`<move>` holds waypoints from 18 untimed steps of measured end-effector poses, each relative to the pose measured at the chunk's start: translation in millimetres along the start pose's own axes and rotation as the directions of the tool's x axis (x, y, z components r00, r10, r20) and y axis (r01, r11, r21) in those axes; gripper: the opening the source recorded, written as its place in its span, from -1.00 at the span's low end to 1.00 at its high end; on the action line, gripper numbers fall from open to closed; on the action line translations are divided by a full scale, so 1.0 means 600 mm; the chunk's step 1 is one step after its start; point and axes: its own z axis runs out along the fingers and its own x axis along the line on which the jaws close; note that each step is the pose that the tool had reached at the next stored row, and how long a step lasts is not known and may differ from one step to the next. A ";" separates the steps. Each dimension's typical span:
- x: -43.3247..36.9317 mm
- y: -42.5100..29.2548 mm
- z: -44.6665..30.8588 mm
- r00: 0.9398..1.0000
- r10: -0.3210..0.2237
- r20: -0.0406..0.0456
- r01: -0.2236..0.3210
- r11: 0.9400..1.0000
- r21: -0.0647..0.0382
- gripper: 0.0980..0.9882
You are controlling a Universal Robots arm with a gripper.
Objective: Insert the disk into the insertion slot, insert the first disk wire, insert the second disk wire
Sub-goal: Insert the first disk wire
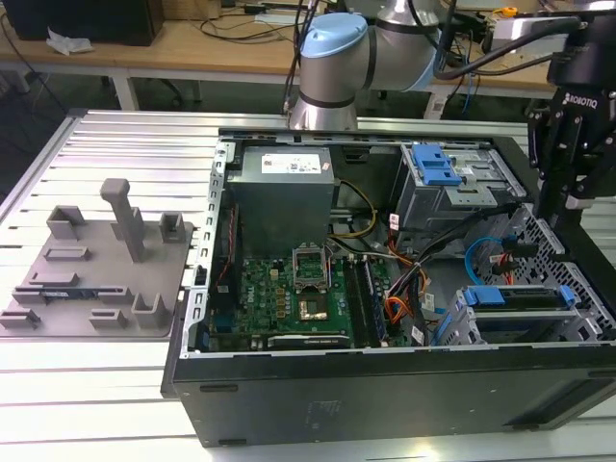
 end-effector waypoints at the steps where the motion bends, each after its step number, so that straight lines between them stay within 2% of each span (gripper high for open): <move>1: -0.001 0.001 0.001 1.000 0.003 -0.001 -0.003 1.000 0.001 -0.43; 2: -0.001 0.002 0.002 1.000 0.005 -0.003 -0.005 1.000 0.001 -0.43; 4: -0.002 0.009 0.007 1.000 0.012 -0.018 -0.012 1.000 0.000 -0.43; 5: -0.003 0.010 0.009 1.000 0.012 -0.021 -0.012 1.000 0.000 -0.43; 9: -0.010 0.011 0.018 0.999 0.012 -0.031 -0.012 1.000 0.001 -0.43; 12: -0.010 0.011 0.019 0.999 0.012 -0.035 -0.012 1.000 0.001 -0.43; 13: -0.011 0.011 0.019 0.999 0.011 -0.040 -0.011 1.000 0.001 -0.43; 14: -0.012 0.012 0.018 0.998 0.010 -0.062 -0.010 1.000 0.003 -0.43; 15: -0.013 0.017 0.019 0.997 0.012 -0.074 -0.012 1.000 0.008 -0.43; 16: -0.016 0.020 0.021 0.997 0.019 -0.076 -0.018 1.000 0.013 -0.43; 18: -0.017 0.020 0.023 0.997 0.028 -0.076 -0.027 1.000 0.015 -0.43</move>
